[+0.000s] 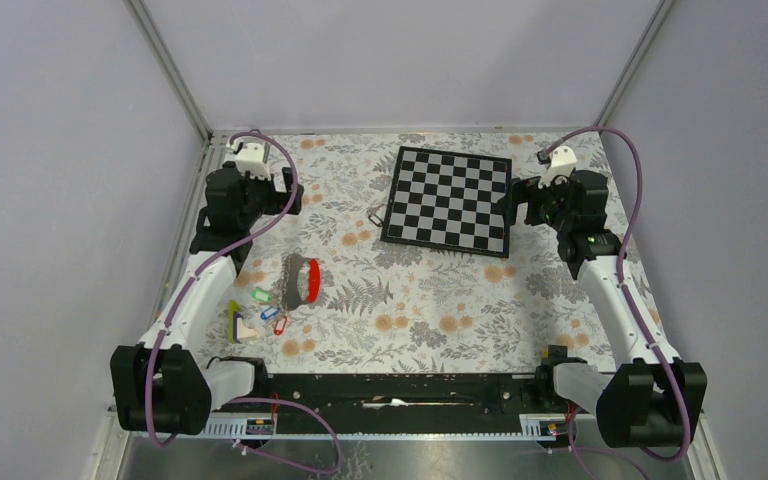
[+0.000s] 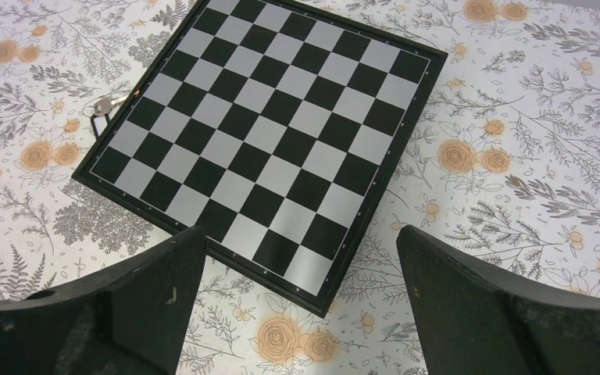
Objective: Put the keys on the keyring
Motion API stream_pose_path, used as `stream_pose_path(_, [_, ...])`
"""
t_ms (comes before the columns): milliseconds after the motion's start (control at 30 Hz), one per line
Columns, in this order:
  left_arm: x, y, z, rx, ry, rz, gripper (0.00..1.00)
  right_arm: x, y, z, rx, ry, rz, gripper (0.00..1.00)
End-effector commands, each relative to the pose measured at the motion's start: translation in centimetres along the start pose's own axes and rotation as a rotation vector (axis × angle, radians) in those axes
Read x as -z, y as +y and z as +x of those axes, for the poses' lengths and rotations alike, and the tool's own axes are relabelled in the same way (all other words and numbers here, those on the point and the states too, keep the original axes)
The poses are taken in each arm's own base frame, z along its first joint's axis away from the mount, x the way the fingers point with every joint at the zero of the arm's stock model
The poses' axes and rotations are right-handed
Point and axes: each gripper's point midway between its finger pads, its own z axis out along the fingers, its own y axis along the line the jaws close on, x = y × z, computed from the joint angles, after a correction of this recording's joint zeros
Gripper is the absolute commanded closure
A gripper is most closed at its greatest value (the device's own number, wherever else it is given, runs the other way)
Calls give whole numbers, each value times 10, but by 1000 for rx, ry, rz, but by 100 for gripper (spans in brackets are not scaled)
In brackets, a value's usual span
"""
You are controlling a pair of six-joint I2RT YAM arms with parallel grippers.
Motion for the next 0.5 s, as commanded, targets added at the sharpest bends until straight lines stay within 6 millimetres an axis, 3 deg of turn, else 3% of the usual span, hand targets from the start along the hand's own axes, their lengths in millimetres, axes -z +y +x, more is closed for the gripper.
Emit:
stream_pose_path(0, [-2,-2,-10,16,-41,14,1,3,5,-7,10,-26,-38,1])
stream_pose_path(267, [-3,-11,0,-14,0,74,1,3,5,-7,12,-16,-43,1])
stream_pose_path(467, [0,-17,14,-98,73,133,1,1,25,-6,45,27,-170,1])
